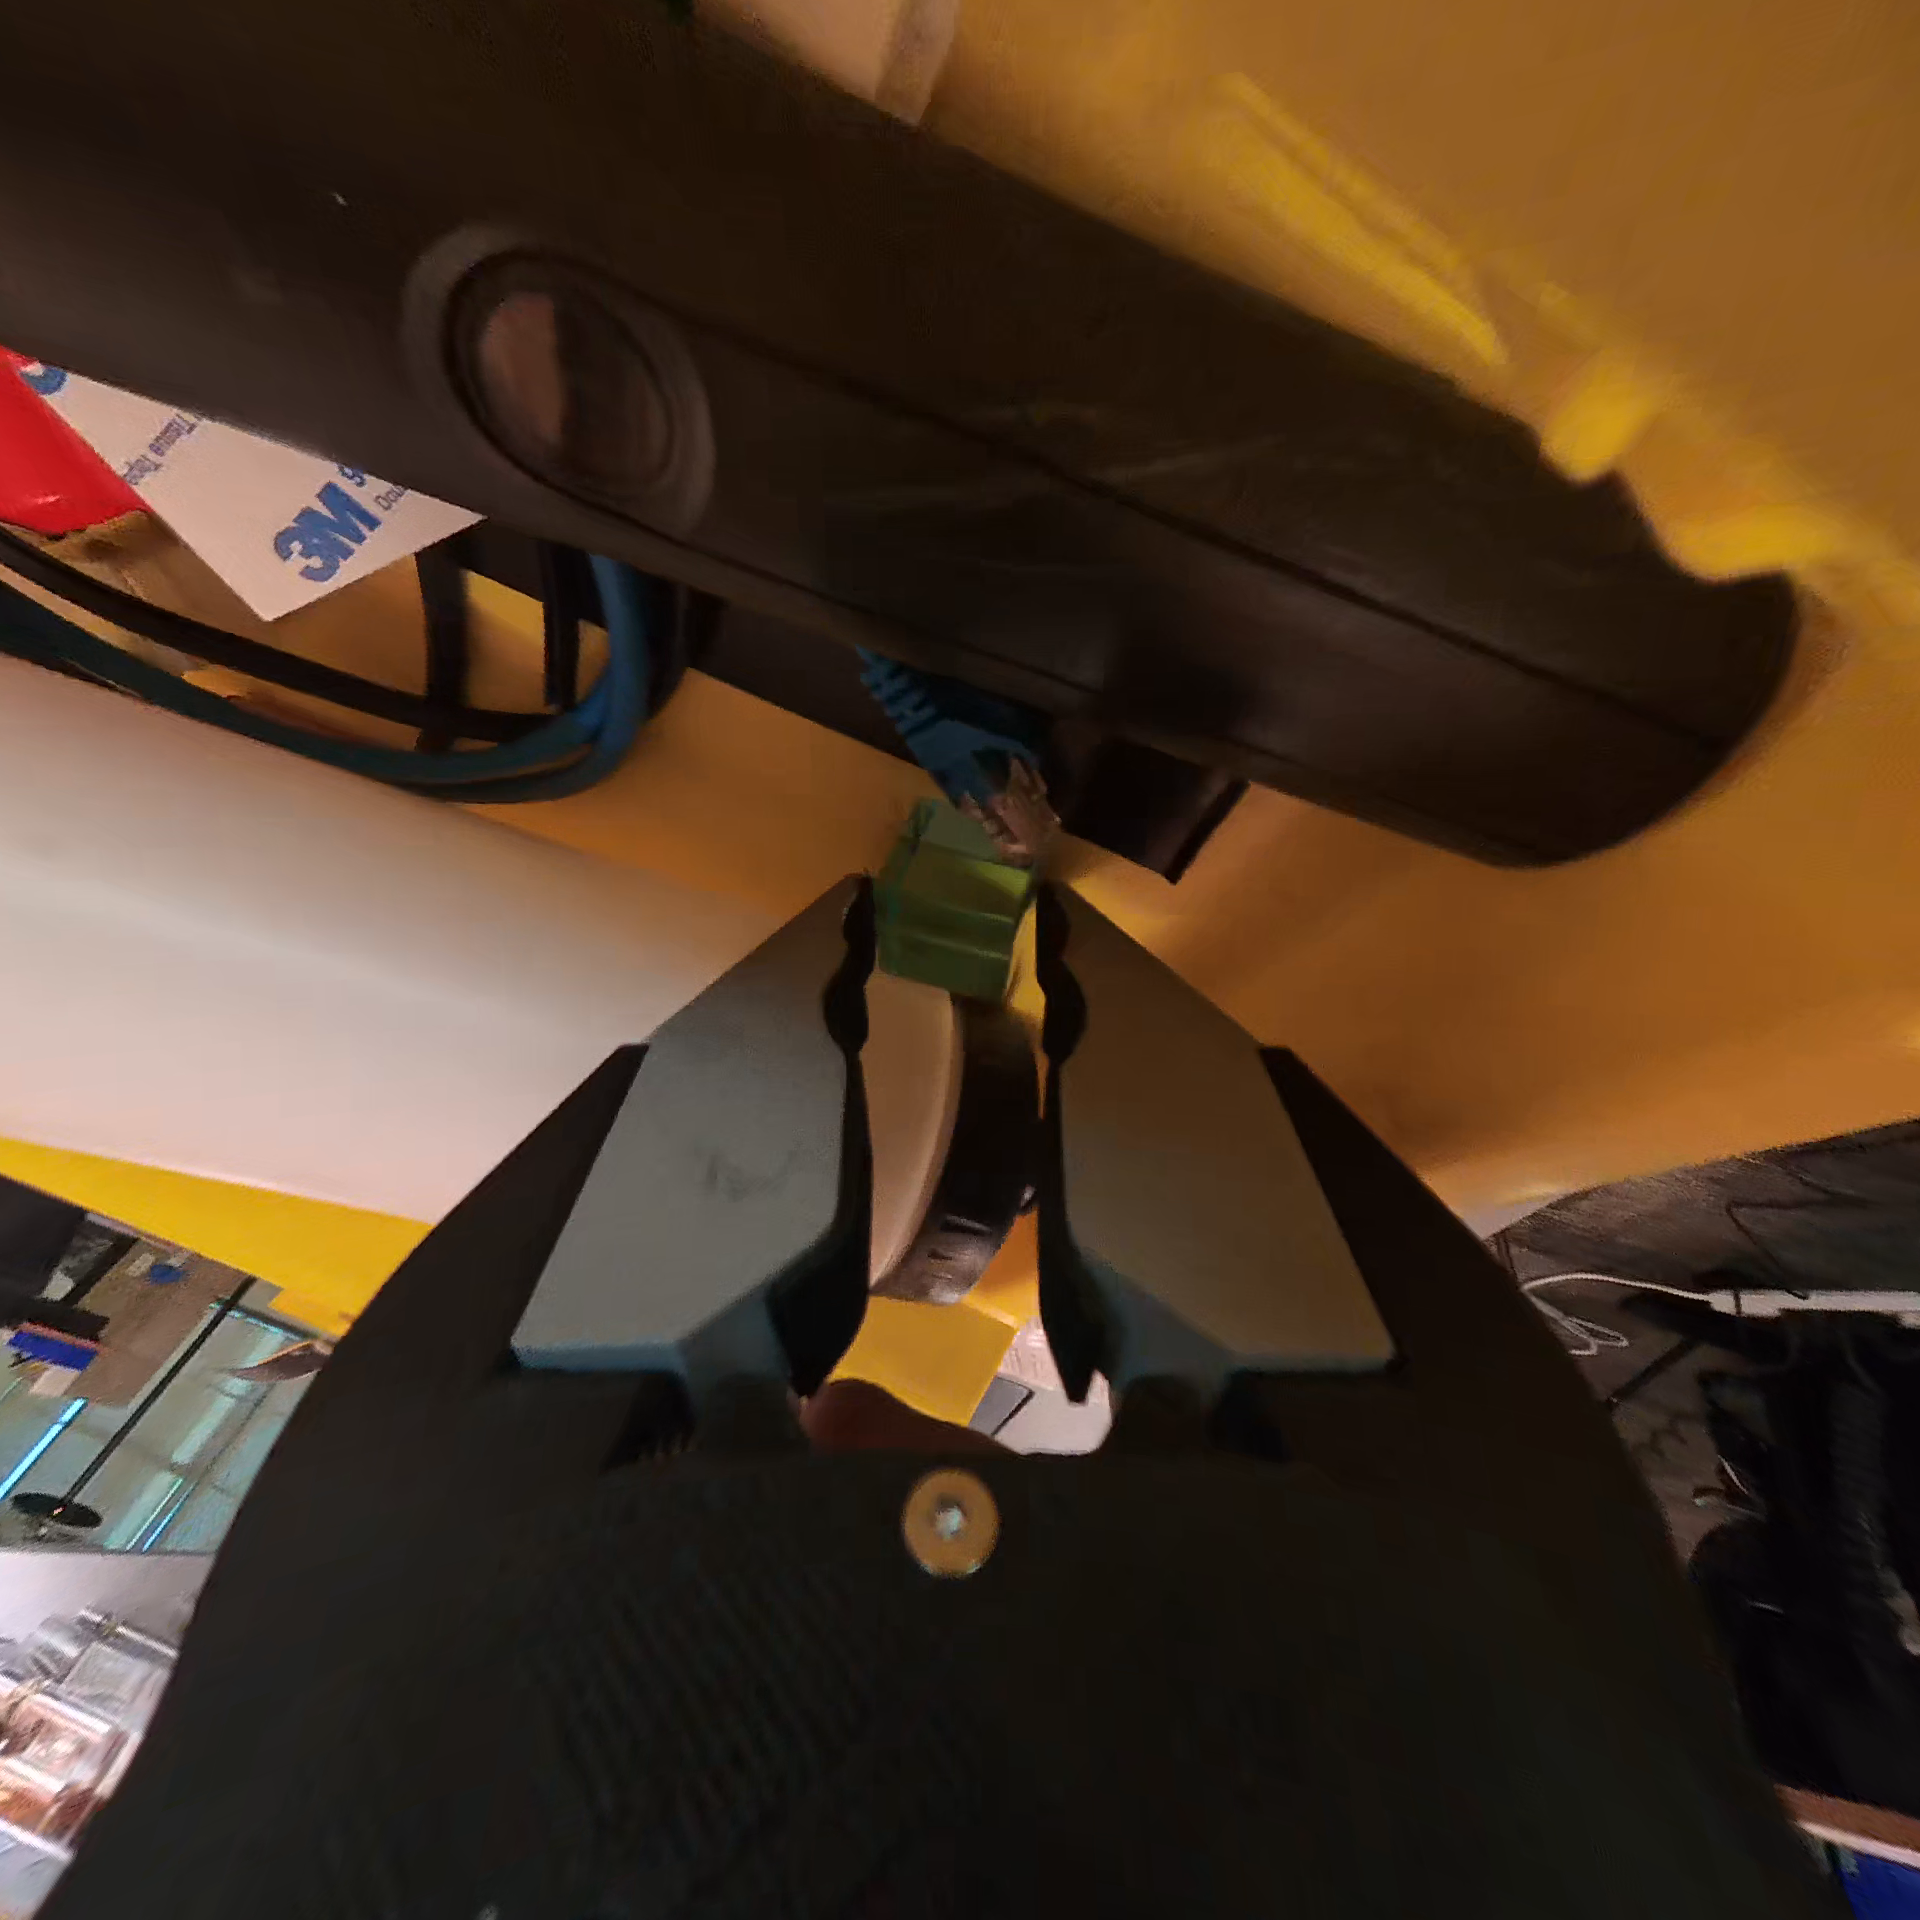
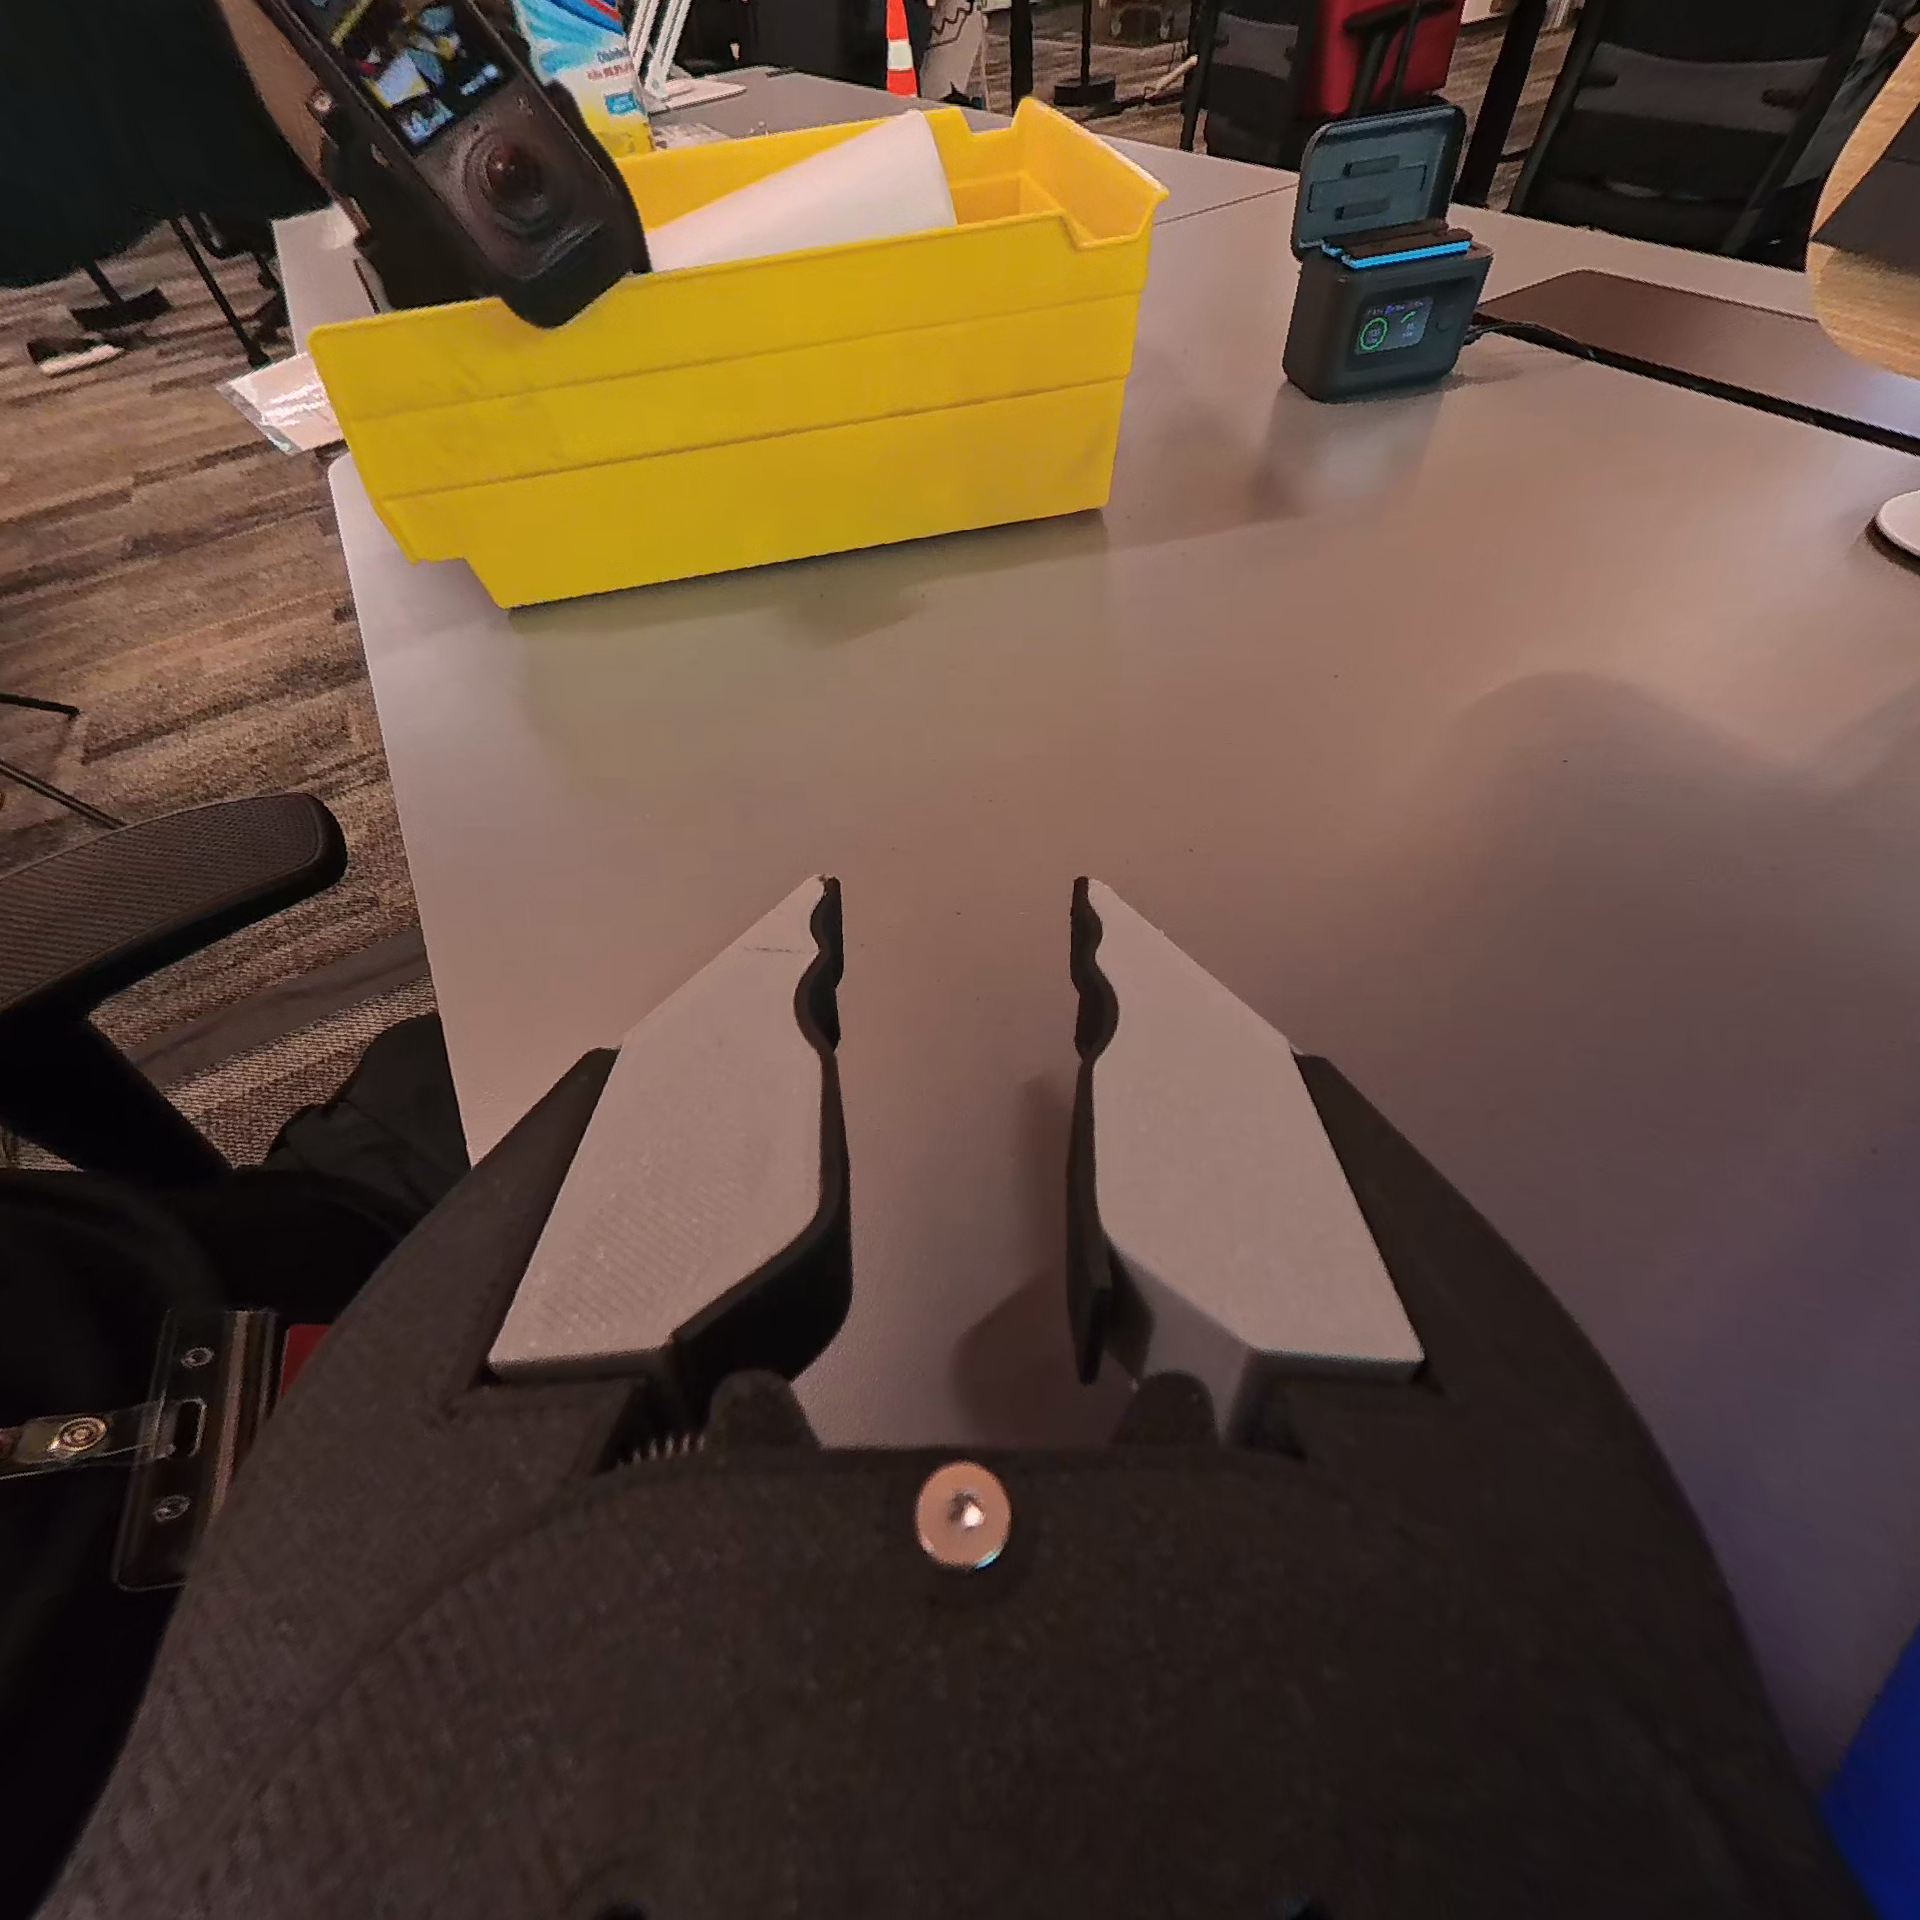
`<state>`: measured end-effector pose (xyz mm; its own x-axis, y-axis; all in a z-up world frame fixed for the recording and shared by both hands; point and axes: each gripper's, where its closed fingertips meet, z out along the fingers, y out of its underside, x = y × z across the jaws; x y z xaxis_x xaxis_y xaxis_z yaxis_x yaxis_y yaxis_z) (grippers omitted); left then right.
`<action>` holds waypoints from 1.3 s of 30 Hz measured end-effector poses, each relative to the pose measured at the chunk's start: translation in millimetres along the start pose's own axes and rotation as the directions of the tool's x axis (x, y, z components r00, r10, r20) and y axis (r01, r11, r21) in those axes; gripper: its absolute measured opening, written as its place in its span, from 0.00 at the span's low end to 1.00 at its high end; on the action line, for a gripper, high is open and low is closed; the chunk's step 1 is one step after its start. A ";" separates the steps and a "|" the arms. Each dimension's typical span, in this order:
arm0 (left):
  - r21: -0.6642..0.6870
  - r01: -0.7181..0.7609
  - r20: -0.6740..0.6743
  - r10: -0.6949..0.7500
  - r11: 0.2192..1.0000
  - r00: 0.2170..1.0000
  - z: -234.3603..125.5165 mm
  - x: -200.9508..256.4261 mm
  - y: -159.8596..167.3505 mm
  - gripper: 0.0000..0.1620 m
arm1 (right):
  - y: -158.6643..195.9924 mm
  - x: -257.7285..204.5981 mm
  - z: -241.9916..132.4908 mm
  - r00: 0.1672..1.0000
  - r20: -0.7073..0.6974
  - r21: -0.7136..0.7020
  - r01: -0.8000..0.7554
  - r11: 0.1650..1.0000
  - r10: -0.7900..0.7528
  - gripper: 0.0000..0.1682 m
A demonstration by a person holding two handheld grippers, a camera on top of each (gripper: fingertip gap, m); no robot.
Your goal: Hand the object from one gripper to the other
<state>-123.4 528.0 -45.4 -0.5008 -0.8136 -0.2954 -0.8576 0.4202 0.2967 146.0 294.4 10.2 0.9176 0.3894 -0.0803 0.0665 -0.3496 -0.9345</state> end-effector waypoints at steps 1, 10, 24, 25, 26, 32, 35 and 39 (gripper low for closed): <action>-0.003 -0.003 -0.001 0.003 1.000 1.000 0.3 -0.6 -0.1 0.17 | -0.2 -0.1 0.0 1.000 0.001 0.002 -0.001 1.000 0.001 0.24; 0.031 -0.068 0.111 0.065 0.997 0.992 -17.1 -9.9 1.1 0.17 | -0.5 -0.7 -0.3 1.000 0.009 0.004 -0.005 1.000 0.005 0.24; 0.927 -0.331 0.372 -0.546 0.177 0.751 -247.9 50.1 -183.7 0.17 | -20.5 -53.0 -12.7 0.933 0.359 0.131 -0.085 0.988 0.032 0.26; 0.921 -0.356 0.381 -0.544 0.156 0.748 -245.0 61.2 -202.5 0.17 | -22.2 -60.9 -15.0 0.908 0.416 0.133 -0.110 0.985 0.045 0.26; 0.908 -0.389 0.403 -0.568 0.152 0.718 -242.0 66.1 -216.7 0.17 | -22.8 -66.2 -16.7 0.889 0.455 0.129 -0.126 0.984 0.054 0.27; 0.813 -0.564 0.523 -0.601 0.141 0.604 -220.9 78.1 -265.7 0.17 | -22.7 -76.3 -19.2 0.868 0.497 0.137 -0.104 0.985 0.023 0.27; 0.826 -0.561 0.491 -0.561 0.057 0.667 -226.3 84.9 -272.5 0.17 | -23.1 -75.1 -16.4 0.874 0.486 0.138 -0.093 0.986 0.015 0.27; 0.810 -0.582 0.513 -0.565 0.069 0.646 -224.6 84.3 -272.1 0.17 | -27.0 -76.9 -12.8 0.848 0.528 0.136 -0.124 0.983 0.034 0.17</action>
<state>94.1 254.8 52.9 0.1010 -0.5574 -0.8241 0.1369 0.8282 -0.5434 78.6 263.0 46.1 0.5736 0.7686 -0.2832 -0.1015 -0.2764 -0.9557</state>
